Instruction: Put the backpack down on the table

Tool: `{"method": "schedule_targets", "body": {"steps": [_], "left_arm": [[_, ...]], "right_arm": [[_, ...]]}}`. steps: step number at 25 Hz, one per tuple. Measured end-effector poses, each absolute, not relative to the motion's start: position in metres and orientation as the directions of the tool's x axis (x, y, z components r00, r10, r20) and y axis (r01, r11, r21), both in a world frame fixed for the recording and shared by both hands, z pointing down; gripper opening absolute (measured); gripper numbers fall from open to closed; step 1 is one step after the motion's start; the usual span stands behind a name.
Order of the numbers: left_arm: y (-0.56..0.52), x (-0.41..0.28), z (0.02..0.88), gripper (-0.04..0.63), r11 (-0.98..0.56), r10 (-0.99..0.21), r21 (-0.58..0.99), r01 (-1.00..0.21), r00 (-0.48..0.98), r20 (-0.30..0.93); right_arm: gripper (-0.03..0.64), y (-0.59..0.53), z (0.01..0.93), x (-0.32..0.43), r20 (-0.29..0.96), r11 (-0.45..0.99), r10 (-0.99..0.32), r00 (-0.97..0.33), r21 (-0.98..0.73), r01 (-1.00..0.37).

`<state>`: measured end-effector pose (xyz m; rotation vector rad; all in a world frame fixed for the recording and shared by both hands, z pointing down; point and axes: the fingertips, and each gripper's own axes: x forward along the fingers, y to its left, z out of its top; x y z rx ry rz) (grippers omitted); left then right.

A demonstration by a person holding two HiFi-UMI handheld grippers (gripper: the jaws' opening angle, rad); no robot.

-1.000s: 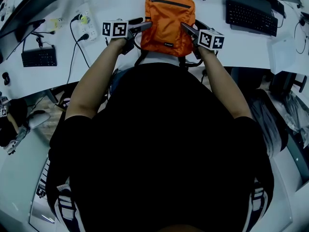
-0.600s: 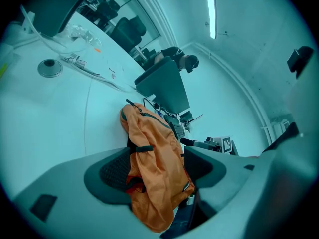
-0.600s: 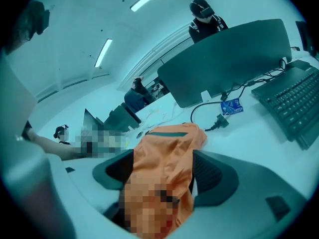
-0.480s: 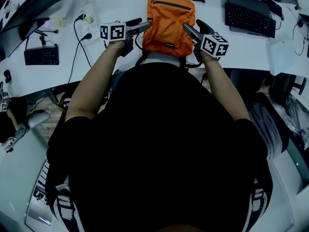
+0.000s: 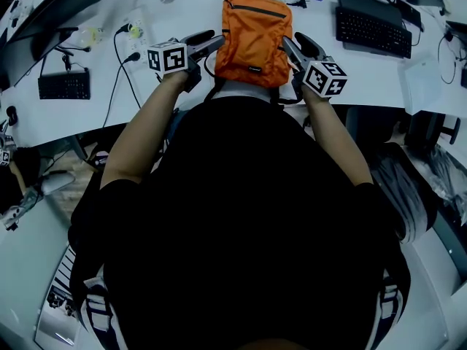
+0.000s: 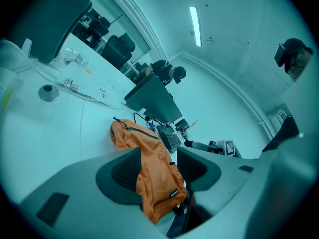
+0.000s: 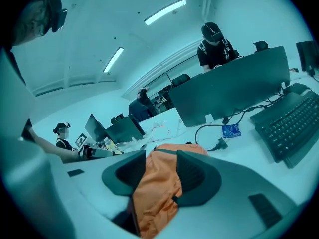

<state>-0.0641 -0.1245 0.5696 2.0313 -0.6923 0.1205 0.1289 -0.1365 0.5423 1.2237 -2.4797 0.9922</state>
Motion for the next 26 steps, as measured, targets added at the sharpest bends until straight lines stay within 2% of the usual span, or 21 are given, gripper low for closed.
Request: {"method": "schedule_targets", "body": {"steps": [4, 13, 21, 26], "left_arm": [[-0.120, -0.060, 0.556, 0.217, -0.418, -0.420, 0.751, -0.511, 0.842, 0.339], [-0.108, -0.043, 0.545, 0.158, -0.523, -0.377, 0.672, -0.524, 0.850, 0.369], [-0.089, -0.036, 0.543, 0.062, -0.581, -0.300, 0.654, -0.484, 0.874, 0.381], [-0.079, -0.041, 0.545, 0.040, -0.583, -0.298, 0.647, -0.492, 0.870, 0.392]], "right_arm": [[0.143, -0.132, 0.535, 0.130, 0.443, 0.428, -0.640, -0.627, -0.472, -0.770], [0.062, -0.126, 0.528, 0.133, 0.438, 0.429, -0.639, -0.633, -0.480, -0.765], [0.025, -0.114, 0.527, 0.124, 0.478, 0.475, -0.602, -0.640, -0.430, -0.768], [0.017, -0.109, 0.524, 0.124, 0.478, 0.483, -0.600, -0.642, -0.424, -0.766]]}}
